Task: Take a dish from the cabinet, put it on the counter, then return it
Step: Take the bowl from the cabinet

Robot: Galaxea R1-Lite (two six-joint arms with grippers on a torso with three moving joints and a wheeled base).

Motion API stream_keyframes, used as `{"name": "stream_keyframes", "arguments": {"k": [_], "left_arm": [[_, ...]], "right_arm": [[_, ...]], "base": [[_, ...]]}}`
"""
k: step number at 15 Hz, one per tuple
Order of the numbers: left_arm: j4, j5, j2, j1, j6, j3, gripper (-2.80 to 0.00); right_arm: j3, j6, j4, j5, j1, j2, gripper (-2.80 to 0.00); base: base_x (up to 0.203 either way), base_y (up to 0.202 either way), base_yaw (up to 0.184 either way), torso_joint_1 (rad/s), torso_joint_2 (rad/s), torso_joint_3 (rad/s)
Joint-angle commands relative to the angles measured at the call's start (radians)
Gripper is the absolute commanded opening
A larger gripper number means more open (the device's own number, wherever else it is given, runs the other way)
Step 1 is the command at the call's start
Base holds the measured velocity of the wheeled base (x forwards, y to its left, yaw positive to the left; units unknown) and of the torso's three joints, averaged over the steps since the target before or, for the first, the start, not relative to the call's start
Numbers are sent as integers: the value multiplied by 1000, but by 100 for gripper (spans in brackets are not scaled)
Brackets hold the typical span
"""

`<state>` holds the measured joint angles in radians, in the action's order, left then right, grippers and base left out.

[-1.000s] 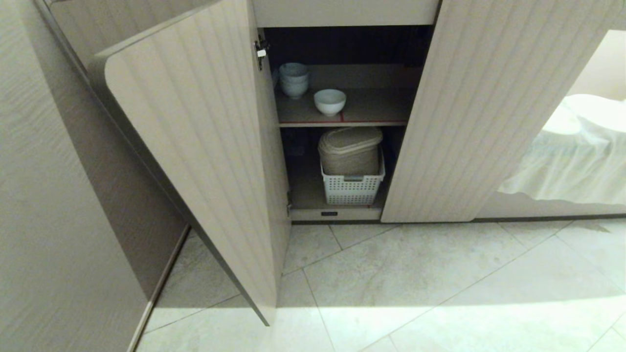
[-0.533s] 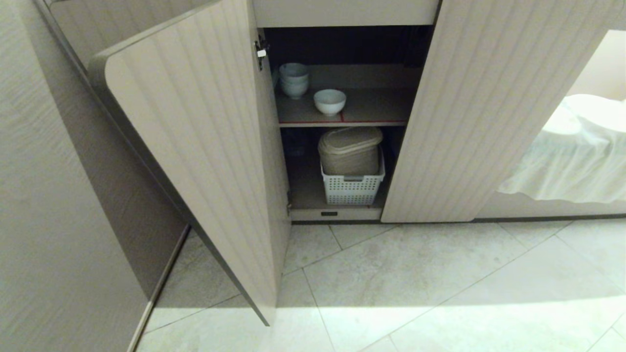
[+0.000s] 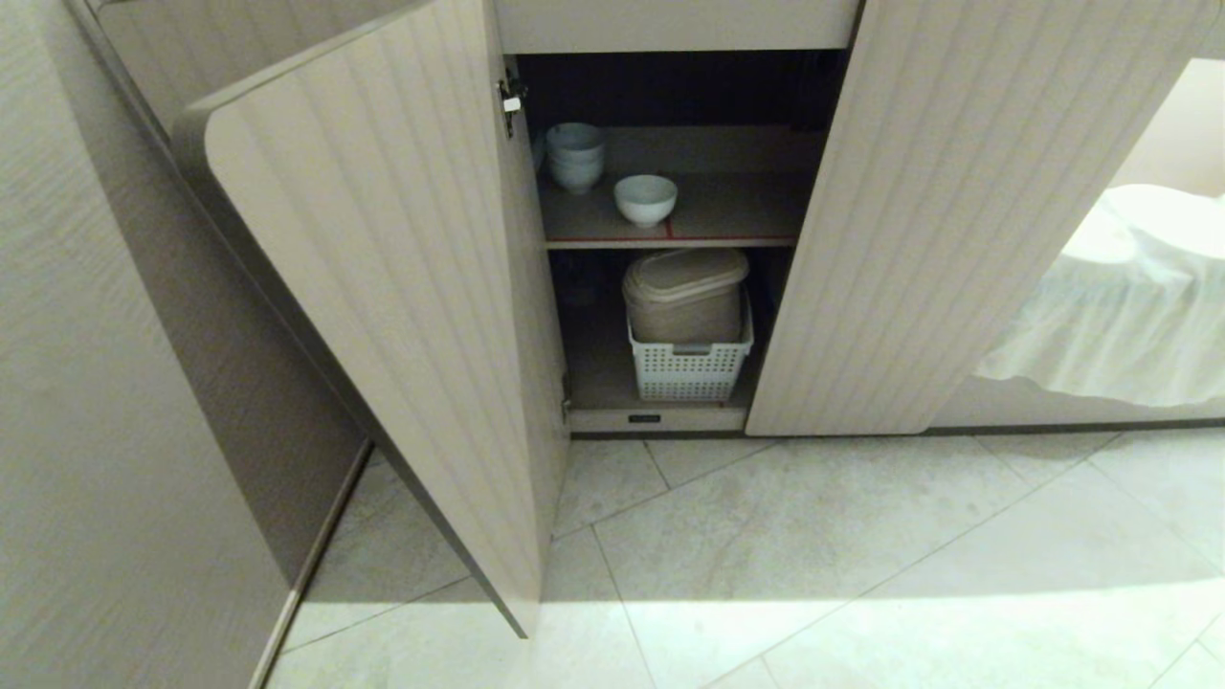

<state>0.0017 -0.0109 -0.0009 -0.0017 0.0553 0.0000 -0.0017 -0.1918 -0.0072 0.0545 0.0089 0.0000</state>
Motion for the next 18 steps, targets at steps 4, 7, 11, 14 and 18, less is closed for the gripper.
{"name": "stream_keyframes", "arguments": {"k": [4,7,11,14,18], "left_arm": [[0,0,1,0,0,0,-280],[0,0,1,-1,0,0,-280],[0,0,1,0,0,0,-280],[-2,0,1,0,0,0,-280],[0,0,1,-1,0,0,-280]], "right_arm": [[0,-1,-1,-1,0,0,-280],[0,-1,-1,-1,0,0,-280],[0,-2,-2,0,0,0,-280],[0,-1,-1,0,0,0,-280],[0,0,-1,1,0,0,-280]], "base": [[0,0,0,0,0,0],[0,0,0,0,0,0],[0,0,0,0,0,0],[0,0,0,0,0,0],[0,0,0,0,0,0]]}}
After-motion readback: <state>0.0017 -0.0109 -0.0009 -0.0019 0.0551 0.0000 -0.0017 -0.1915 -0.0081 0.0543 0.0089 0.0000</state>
